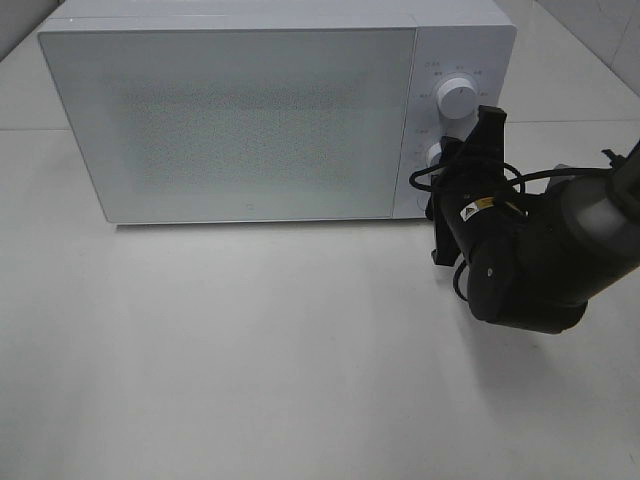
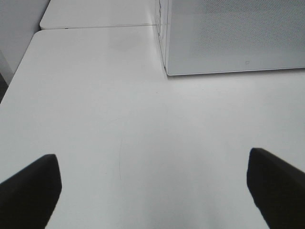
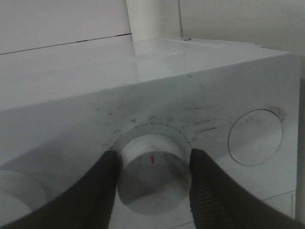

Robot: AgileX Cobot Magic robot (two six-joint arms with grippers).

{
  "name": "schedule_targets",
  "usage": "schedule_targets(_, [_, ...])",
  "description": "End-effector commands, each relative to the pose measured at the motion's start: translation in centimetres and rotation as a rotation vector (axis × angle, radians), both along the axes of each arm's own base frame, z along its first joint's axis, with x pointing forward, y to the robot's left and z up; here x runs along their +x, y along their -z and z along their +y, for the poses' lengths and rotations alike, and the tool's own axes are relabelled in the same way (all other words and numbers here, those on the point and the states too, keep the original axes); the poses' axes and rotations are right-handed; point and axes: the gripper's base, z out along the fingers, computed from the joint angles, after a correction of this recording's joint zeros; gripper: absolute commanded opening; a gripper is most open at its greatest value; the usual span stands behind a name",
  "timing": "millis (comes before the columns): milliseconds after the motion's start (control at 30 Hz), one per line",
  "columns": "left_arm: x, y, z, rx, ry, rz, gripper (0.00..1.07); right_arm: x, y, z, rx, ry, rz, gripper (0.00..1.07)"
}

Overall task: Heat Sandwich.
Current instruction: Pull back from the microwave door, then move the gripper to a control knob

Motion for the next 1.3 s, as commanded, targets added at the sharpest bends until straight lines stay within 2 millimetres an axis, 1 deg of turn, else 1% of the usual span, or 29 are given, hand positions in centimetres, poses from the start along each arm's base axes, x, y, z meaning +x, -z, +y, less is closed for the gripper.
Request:
schedule_targets(33, [-0.36, 0.0, -0.03, -0.002, -0.004, -0.039, 1.04, 0.32, -1.62, -0.58, 0.057, 0.067, -0.149, 0.04])
schedule_targets(200, [-0.36, 0.0, -0.03, -0.002, -0.004, -0.039, 1.04, 0.32, -1.63, -0.56, 0.054, 0.064, -0.149, 0.04])
schedule_targets(400, [-0.36, 0.0, -0.03, -0.002, -0.004, -0.039, 1.04, 0.33, -1.64, -0.51, 0.01, 0.052, -0.148, 0.06])
schedule_targets(633, [-0.36, 0.0, -0.03, -0.002, -0.004, -0.039, 1.04, 0.33, -1.64, -0.51, 0.006, 0.051, -0.148, 0.08])
schedule_targets(833, [-0.36, 0.0, -0.03, -0.002, -0.004, -0.039, 1.04, 0.3, -1.61, -0.59, 0.008, 0.059, -0.146, 0.13])
schedule_targets(900, [-0.36, 0.0, -0.03, -0.002, -0.004, -0.039, 1.04, 0.3, -1.61, -0.59, 0.008, 0.059, -0.146, 0.2])
schedule_targets(933, [-0.36, 0.0, -0.03, -0.002, -0.004, -0.039, 1.04, 0.3, -1.61, -0.59, 0.008, 0.059, -0.146, 0.2])
schedule_targets(1000, [-0.36, 0.0, -0.03, -0.002, -0.004, -0.039, 1.04, 0.3, -1.61, -0.59, 0.008, 0.059, -0.146, 0.25])
schedule_targets(1033, [-0.36, 0.0, -0.03, -0.002, -0.004, -0.039, 1.04, 0.3, -1.6, -0.61, 0.009, 0.062, -0.145, 0.32])
schedule_targets(1067, [-0.36, 0.0, -0.03, -0.002, -0.004, -0.039, 1.04, 0.3, -1.6, -0.64, 0.009, 0.066, -0.145, 0.36])
schedule_targets(1100, [-0.36, 0.0, -0.03, -0.002, -0.004, -0.039, 1.04, 0.3, -1.6, -0.64, 0.009, 0.066, -0.145, 0.36])
schedule_targets(1167, [-0.36, 0.0, -0.03, -0.002, -0.004, -0.039, 1.04, 0.28, -1.57, -0.79, 0.013, 0.082, -0.142, 0.45])
schedule_targets(1200, [-0.36, 0.0, -0.03, -0.002, -0.004, -0.039, 1.04, 0.28, -1.56, -0.8, 0.013, 0.084, -0.141, 0.54])
schedule_targets(1233, [-0.36, 0.0, -0.03, -0.002, -0.004, -0.039, 1.04, 0.28, -1.56, -0.8, 0.013, 0.084, -0.141, 0.6])
schedule_targets(1267, [-0.36, 0.0, -0.03, -0.002, -0.004, -0.039, 1.04, 0.28, -1.56, -0.8, 0.013, 0.084, -0.141, 0.6])
schedule_targets(1300, [-0.36, 0.0, -0.03, -0.002, -0.004, -0.039, 1.04, 0.28, -1.56, -0.8, 0.013, 0.084, -0.141, 0.65])
